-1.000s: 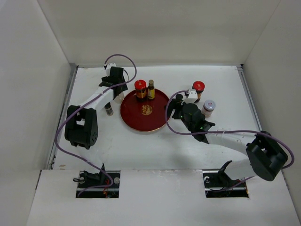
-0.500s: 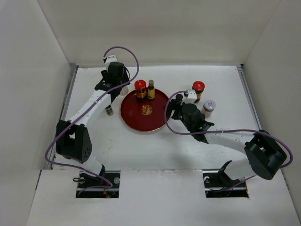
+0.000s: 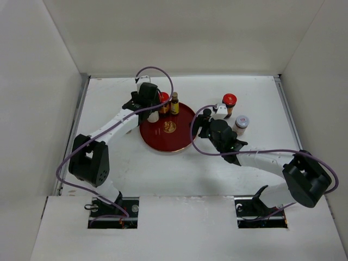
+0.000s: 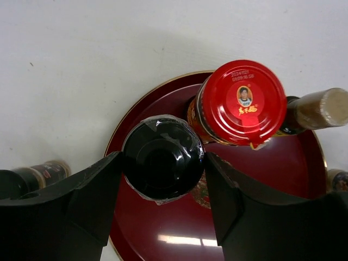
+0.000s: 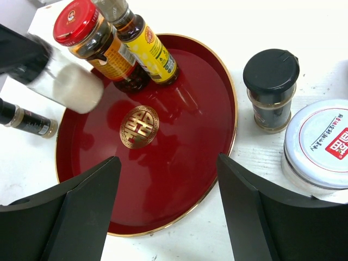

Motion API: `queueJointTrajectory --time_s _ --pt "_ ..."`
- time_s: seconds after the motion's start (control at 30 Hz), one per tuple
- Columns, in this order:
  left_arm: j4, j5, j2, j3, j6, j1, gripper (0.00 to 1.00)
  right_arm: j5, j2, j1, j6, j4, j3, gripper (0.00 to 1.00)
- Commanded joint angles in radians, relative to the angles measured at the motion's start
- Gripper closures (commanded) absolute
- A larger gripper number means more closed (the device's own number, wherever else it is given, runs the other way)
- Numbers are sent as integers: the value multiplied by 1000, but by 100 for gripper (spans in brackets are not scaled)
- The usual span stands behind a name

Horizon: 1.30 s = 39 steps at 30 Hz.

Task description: Organize the condiment bottles

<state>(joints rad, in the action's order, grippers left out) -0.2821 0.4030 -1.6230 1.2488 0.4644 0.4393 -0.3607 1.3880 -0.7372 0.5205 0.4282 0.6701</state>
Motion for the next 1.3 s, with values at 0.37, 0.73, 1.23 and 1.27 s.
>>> queueJointTrajectory --time_s 0.37,0.73,1.23,1.27 --pt "121 14 -64 -22 33 -3 60 8 -10 2 12 57 -12 22" --pt "116 59 -31 -48 19 5 34 6 -12 5 12 61 -17 22" --pt "51 125 285 -184 2 -9 30 3 -27 14 9 61 -32 21" --pt "40 132 319 -208 8 -17 35 3 -29 14 10 61 -35 21"
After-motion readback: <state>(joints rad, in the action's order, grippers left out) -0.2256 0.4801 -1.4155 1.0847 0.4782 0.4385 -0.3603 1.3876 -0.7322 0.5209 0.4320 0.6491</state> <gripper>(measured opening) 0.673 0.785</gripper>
